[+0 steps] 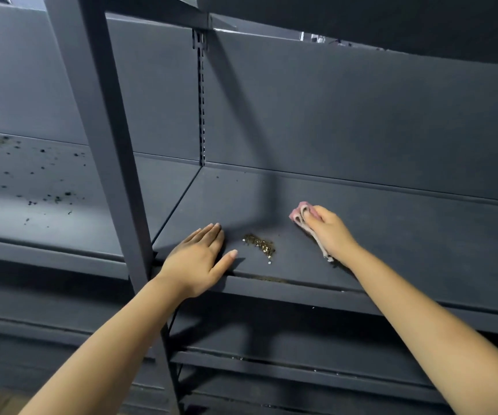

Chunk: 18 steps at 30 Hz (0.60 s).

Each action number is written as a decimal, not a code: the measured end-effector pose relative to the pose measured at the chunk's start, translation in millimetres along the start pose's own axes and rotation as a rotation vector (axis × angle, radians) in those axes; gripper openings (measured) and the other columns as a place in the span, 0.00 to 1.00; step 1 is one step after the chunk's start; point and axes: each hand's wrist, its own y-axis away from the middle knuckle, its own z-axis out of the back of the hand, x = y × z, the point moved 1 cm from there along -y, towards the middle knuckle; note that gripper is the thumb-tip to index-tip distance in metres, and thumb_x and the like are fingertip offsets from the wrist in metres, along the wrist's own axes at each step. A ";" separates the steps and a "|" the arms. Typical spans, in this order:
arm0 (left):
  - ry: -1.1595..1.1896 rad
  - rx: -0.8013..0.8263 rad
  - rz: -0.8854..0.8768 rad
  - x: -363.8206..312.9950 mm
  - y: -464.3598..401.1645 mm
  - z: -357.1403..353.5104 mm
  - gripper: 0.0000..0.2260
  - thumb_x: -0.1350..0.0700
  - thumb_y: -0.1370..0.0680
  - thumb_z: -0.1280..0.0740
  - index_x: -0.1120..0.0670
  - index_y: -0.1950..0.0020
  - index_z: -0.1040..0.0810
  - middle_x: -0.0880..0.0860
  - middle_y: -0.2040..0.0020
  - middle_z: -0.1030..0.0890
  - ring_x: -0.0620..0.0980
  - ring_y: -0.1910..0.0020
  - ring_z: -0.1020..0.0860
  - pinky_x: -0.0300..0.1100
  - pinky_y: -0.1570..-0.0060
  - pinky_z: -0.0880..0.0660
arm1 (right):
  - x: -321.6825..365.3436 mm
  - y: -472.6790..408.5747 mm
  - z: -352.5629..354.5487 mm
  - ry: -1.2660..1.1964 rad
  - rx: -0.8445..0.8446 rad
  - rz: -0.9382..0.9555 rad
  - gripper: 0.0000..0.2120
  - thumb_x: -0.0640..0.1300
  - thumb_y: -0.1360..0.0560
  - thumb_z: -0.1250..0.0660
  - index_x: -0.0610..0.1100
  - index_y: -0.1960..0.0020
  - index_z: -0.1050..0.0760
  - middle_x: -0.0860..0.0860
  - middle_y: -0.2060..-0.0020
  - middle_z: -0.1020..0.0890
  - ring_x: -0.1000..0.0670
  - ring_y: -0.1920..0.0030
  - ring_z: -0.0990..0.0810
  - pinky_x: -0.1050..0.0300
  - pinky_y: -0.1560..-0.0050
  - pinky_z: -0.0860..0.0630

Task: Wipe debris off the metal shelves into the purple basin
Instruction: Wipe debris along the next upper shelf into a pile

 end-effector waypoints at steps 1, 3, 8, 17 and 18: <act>0.001 -0.003 -0.002 -0.5 0.4 0.1 0.59 0.29 0.40 0.83 0.59 0.22 0.45 0.55 0.22 0.45 0.49 0.23 0.49 0.37 0.28 0.58 | -9.8 2.6 7.5 0.059 -0.039 -0.049 0.14 0.58 0.21 0.44 0.51 0.48 0.25 0.44 0.51 0.17 0.37 0.51 0.19 0.51 0.57 0.26; -0.003 -0.002 -0.007 -1.1 1.2 1.0 0.59 0.29 0.40 0.83 0.59 0.22 0.45 0.54 0.22 0.45 0.48 0.23 0.50 0.37 0.28 0.58 | -20.0 14.4 15.1 0.163 -0.076 -0.112 0.19 0.65 0.24 0.47 0.55 0.45 0.25 0.49 0.52 0.17 0.41 0.52 0.18 0.54 0.60 0.24; -0.012 0.000 -0.011 -0.5 0.7 0.1 0.50 0.32 0.34 0.74 0.58 0.22 0.45 0.54 0.22 0.46 0.48 0.23 0.50 0.38 0.27 0.58 | 2.8 32.9 -8.7 0.329 -0.063 -0.044 0.17 0.59 0.20 0.50 0.57 0.39 0.27 0.55 0.44 0.21 0.50 0.51 0.21 0.53 0.63 0.21; 0.014 -0.001 -0.013 0.7 1.5 2.1 0.57 0.29 0.39 0.81 0.59 0.22 0.45 0.55 0.22 0.45 0.49 0.23 0.50 0.37 0.28 0.59 | 37.8 14.5 -78.8 0.141 0.073 0.038 0.17 0.59 0.20 0.47 0.53 0.41 0.26 0.53 0.54 0.21 0.49 0.57 0.23 0.58 0.64 0.26; 0.015 -0.007 -0.013 1.0 1.8 2.1 0.58 0.29 0.40 0.82 0.59 0.22 0.45 0.55 0.22 0.45 0.49 0.23 0.50 0.37 0.28 0.59 | 35.0 8.2 -78.2 0.057 0.081 0.036 0.17 0.59 0.20 0.47 0.52 0.41 0.26 0.52 0.53 0.20 0.47 0.54 0.21 0.54 0.59 0.24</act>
